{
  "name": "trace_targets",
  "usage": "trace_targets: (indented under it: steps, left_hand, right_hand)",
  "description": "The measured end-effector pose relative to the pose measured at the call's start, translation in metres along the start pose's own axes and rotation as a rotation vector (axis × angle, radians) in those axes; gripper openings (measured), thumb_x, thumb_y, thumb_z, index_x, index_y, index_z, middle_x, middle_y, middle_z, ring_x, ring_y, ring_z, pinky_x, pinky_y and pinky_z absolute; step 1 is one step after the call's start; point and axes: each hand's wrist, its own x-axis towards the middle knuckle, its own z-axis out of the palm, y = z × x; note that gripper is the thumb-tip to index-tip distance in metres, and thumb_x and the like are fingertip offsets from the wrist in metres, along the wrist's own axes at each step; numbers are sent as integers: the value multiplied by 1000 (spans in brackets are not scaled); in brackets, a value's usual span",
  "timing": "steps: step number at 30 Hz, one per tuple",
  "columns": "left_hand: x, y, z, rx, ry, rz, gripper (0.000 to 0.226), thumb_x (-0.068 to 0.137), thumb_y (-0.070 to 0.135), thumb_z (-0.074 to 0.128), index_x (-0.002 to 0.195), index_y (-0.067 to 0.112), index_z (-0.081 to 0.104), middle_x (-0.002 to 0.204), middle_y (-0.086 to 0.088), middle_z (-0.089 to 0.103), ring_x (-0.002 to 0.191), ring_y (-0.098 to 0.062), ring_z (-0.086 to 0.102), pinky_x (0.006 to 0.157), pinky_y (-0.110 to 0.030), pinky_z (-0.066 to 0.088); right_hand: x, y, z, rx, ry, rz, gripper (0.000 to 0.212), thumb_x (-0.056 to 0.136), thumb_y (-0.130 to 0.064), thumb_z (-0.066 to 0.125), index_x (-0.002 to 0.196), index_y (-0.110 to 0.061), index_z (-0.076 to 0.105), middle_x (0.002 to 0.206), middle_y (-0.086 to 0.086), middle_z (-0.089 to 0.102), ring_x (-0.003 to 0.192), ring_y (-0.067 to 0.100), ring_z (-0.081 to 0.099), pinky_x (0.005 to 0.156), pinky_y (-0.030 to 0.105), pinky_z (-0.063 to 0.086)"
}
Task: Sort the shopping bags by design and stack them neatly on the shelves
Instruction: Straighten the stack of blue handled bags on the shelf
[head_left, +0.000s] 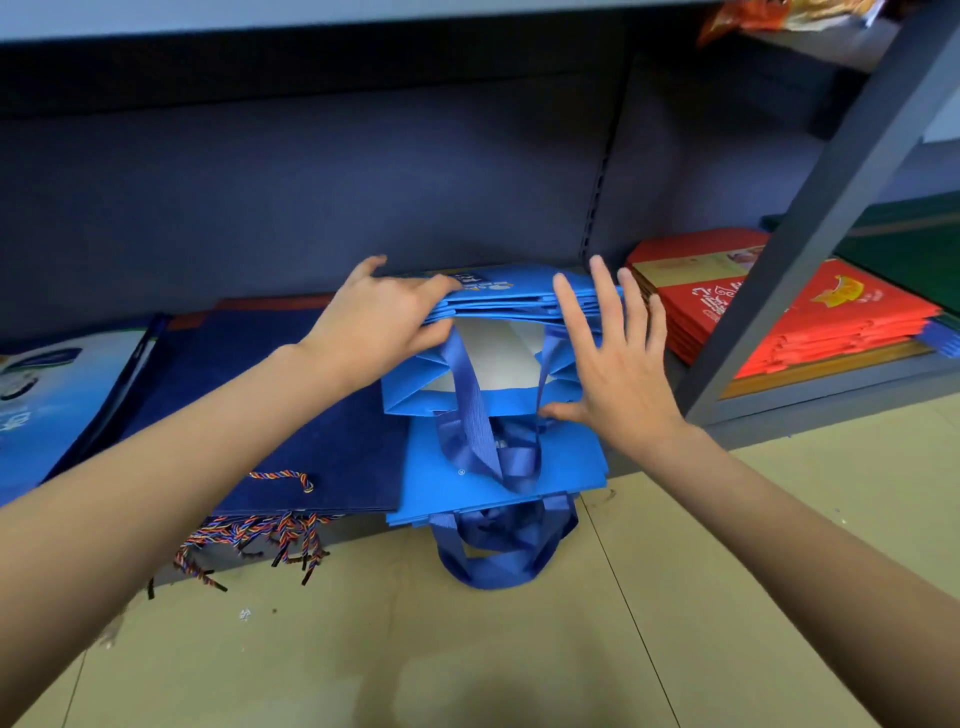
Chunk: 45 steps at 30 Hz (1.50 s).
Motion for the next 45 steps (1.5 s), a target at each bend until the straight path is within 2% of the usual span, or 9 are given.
trace_targets:
  steps: [10, 16, 22, 26, 32, 36, 39, 43, 45]
  left_hand:
    - [-1, -5, 5, 43, 51, 70, 47, 82, 36, 34, 103, 10, 67, 81, -6, 73, 68, -24, 69, 90, -34, 41]
    - [0, -11, 8, 98, 123, 113, 46, 83, 38, 34, 102, 13, 67, 78, -1, 72, 62, -24, 67, 81, -30, 43]
    - [4, -15, 4, 167, 297, 161, 36, 86, 35, 42, 97, 11, 68, 75, -1, 70, 62, -22, 65, 81, -30, 34]
    - [1, -14, 8, 172, 304, 193, 36, 87, 36, 46, 101, 12, 69, 79, -1, 70, 68, -22, 65, 73, -31, 42]
    - [-4, -12, 6, 72, 251, 182, 42, 85, 39, 42, 101, 11, 68, 83, -3, 70, 70, -25, 64, 58, -30, 52]
    - [-10, -10, 12, 101, 211, 209, 42, 86, 40, 41, 101, 12, 68, 81, -4, 68, 70, -27, 62, 59, -30, 51]
    - [-12, -11, 10, 80, 200, 196, 42, 86, 40, 40, 102, 12, 67, 82, -4, 68, 70, -26, 62, 60, -30, 52]
    - [-7, -15, 3, 37, 196, 156, 43, 85, 44, 41, 103, 13, 65, 83, -2, 67, 71, -26, 62, 59, -29, 50]
    - [-9, -15, 6, 50, 187, 161, 43, 84, 45, 41, 103, 14, 64, 84, -2, 67, 72, -26, 62, 59, -29, 50]
  right_hand:
    - [-6, -9, -4, -100, 87, -35, 135, 41, -58, 86, 147, -10, 18, 152, 23, 24, 138, 46, 21, 105, 63, 25]
    - [2, 9, -12, -143, 293, -432, 55, 68, 0, 68, 118, -21, 59, 150, 14, 30, 133, 40, 29, 106, 57, 27]
    - [7, 20, 12, -242, 288, -459, 43, 76, 5, 58, 112, -17, 59, 154, 13, 16, 137, 40, 24, 107, 56, 27]
    - [21, 29, 4, -158, 376, -515, 19, 85, -2, 49, 91, -13, 64, 145, 8, 32, 125, 33, 37, 96, 47, 32]
    - [19, -7, -42, 488, 264, -433, 28, 87, -29, 61, 67, -9, 62, 112, 2, 41, 91, 23, 39, 77, 38, 39]
    - [36, -10, -119, 796, 59, -116, 19, 76, -20, 73, 62, -21, 61, 75, -5, 46, 59, -3, 43, 56, 10, 30]
    - [44, 1, -144, 1182, -127, 67, 26, 75, 10, 64, 65, -14, 60, 55, 0, 53, 38, 3, 45, 42, 10, 35]
    - [20, -35, -119, 1956, -203, 309, 19, 86, 13, 52, 82, -3, 61, 72, 10, 66, 73, 23, 70, 71, 24, 57]
    - [12, -52, -82, 1656, 104, 229, 19, 86, 4, 54, 86, -11, 65, 80, 6, 68, 84, 21, 68, 79, 27, 55]
